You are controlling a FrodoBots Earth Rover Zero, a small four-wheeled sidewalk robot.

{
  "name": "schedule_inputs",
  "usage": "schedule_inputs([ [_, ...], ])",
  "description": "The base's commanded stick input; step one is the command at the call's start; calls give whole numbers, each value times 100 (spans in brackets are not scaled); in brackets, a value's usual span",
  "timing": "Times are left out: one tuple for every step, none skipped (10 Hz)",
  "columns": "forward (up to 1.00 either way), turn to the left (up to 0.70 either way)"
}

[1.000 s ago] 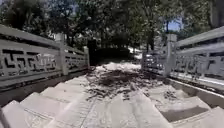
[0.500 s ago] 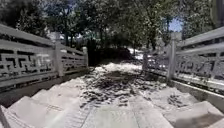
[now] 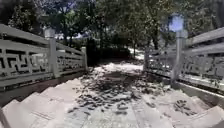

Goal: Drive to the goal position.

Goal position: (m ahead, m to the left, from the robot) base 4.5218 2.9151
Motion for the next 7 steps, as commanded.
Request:
schedule_inputs([
  [45, 0],
  [45, 0],
  [45, 0],
  [45, 0],
  [45, 0],
  [45, 0],
  [45, 0],
])
